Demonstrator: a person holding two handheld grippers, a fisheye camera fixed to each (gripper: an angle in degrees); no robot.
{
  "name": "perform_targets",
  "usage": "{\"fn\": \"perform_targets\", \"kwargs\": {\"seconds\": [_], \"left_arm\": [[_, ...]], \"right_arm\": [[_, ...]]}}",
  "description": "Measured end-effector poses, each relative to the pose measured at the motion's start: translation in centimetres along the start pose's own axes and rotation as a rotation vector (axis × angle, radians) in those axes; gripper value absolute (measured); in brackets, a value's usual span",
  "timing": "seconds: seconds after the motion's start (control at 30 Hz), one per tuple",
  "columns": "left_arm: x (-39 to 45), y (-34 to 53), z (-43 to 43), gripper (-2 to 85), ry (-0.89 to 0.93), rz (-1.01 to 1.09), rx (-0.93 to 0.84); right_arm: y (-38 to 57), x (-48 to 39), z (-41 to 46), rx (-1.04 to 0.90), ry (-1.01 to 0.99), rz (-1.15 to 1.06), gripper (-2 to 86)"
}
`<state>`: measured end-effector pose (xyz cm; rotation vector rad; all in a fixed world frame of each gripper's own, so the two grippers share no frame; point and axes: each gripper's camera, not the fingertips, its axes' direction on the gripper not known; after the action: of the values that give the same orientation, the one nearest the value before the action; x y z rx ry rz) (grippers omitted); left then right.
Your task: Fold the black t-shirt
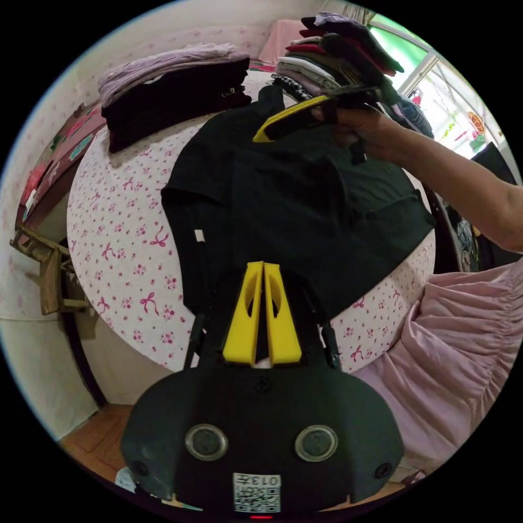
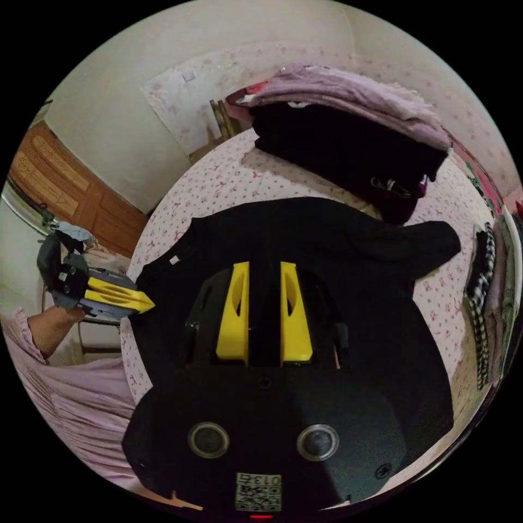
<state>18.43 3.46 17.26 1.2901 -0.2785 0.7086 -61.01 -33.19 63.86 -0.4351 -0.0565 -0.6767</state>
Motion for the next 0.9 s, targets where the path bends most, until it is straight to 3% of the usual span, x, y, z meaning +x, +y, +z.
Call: {"fn": "perform_targets", "kwargs": {"seconds": [0.13, 0.3, 0.53, 0.67, 0.9], "left_arm": [[-0.5, -0.1, 1.0, -0.3, -0.011, -0.031, -0.043], [-1.1, 0.3, 0.8, -0.3, 0.022, -0.073, -0.019], [-1.6, 0.9, 0.6, -0.3, 0.044, -0.116, 0.011], [-1.4, 1.3, 0.6, -0.3, 0.045, -0.145, 0.032], [-1.0, 1.9, 0.5, -0.3, 0.047, -0.148, 0.069]], "right_arm": [[-2.5, -1.0, 4.2, -0.158, -0.039, -0.038, 4.9], [-1.7, -3.3, 2.1, -0.116, 0.052, -0.125, 1.4], [9.0, -9.2, -7.5, 0.125, 0.048, -0.299, 0.7], [16.2, -13.8, -7.4, 0.097, 0.097, -0.350, 0.6], [23.8, -18.5, -1.0, -0.052, 0.183, -0.232, 0.5]]}}
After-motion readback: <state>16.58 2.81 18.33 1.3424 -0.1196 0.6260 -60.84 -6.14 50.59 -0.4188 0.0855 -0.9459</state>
